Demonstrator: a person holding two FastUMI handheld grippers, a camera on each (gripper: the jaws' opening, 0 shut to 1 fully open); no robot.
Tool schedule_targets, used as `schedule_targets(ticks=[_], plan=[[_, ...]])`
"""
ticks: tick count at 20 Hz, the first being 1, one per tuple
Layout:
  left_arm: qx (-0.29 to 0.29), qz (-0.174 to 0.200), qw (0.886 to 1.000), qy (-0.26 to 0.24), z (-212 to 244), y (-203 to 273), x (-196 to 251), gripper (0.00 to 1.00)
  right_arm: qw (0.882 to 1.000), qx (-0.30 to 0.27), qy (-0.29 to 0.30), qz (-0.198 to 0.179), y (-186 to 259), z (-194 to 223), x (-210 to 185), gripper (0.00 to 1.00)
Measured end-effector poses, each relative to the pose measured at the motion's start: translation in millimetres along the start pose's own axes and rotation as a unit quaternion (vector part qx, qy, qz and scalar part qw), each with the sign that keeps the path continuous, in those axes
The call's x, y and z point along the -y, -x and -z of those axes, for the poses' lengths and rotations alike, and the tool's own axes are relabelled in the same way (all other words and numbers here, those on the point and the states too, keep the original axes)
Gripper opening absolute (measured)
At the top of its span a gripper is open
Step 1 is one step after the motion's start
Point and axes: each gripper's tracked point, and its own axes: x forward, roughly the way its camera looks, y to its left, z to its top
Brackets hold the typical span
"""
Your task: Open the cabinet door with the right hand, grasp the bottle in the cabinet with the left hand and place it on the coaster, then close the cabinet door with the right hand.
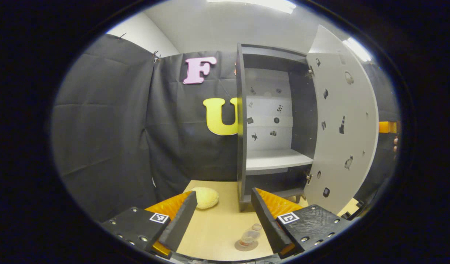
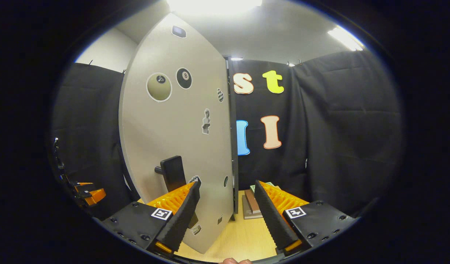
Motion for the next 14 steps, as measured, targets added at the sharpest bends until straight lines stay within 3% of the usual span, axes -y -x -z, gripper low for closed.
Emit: schedule_targets(ticks=[6,7,11,14], plan=[[-0.004,0.015,1.000,0.009,8.5,-7.1,-21.0,0.89,0.998,-0.002,-0.048,-0.033,-30.6,5.1,-69.7,0.96],[-0.004,0.015,1.000,0.006,8.5,-9.9,-24.4,0.94,0.998,-0.004,-0.047,-0.041,-37.0,4.7,-82.7,0.96],[-0.004,0.022,1.000,0.011,7.9,-12.9,-32.0,0.89,0.994,-0.017,-0.066,-0.083,-63.3,5.4,-130.7,0.96],[-0.004,0.024,1.000,0.016,11.6,-18.3,-34.2,0.89,0.994,-0.014,-0.059,-0.089,-70.6,4.4,-133.7,0.97]])
